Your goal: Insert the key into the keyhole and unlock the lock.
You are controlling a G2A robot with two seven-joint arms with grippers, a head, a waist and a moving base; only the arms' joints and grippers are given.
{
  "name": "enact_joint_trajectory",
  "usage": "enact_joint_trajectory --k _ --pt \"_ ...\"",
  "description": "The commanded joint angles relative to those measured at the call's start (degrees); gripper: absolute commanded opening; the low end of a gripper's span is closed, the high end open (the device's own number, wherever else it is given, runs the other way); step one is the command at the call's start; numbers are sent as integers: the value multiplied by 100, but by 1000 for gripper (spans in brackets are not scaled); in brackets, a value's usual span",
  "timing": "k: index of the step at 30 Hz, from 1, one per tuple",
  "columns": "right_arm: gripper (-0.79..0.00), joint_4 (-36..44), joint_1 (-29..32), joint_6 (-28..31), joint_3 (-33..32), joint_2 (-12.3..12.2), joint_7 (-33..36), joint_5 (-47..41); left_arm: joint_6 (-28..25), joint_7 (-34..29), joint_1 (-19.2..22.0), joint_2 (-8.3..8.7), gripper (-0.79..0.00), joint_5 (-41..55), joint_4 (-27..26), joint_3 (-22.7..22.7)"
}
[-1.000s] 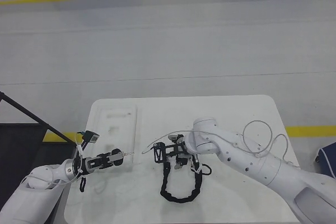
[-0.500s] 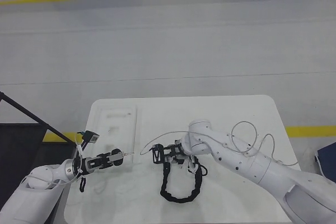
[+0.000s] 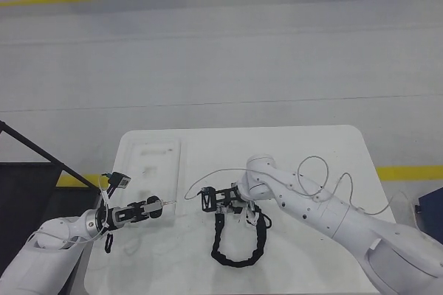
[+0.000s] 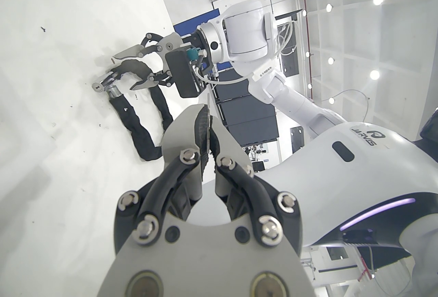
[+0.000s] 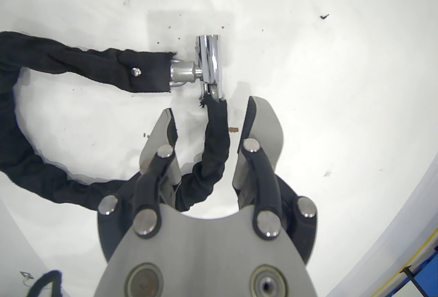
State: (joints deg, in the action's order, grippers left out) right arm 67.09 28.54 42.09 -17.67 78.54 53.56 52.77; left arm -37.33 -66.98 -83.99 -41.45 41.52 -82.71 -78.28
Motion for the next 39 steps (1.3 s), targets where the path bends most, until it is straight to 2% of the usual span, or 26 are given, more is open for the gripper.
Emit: enact_joint_trajectory --k 1,10,13,19,20,21,23,32,39 --pt "-428 -97 -12 19 11 40 -20 4 0 0 0 0 -785 0 0 0" --pt "-459 -451 -58 54 29 203 -72 35 0 0 0 0 -785 0 0 0" --pt "-508 -548 -58 86 43 251 -78 51 0 0 0 0 -785 0 0 0" --pt "-557 -719 -60 131 52 342 -116 65 0 0 0 0 -785 0 0 0" --pt "-594 -740 -63 136 51 355 -111 68 0 0 0 0 -785 0 0 0" --pt "-674 -757 -65 140 50 368 -111 70 0 0 0 0 -785 0 0 0" --pt "-785 -791 -64 151 48 391 -105 74 0 0 0 0 -785 0 0 0" --pt "-785 -736 -83 202 -42 422 -240 222 0 0 0 0 -785 0 0 0" --pt "-785 -400 99 596 -499 148 -1194 428 0 0 0 0 -785 0 0 0"
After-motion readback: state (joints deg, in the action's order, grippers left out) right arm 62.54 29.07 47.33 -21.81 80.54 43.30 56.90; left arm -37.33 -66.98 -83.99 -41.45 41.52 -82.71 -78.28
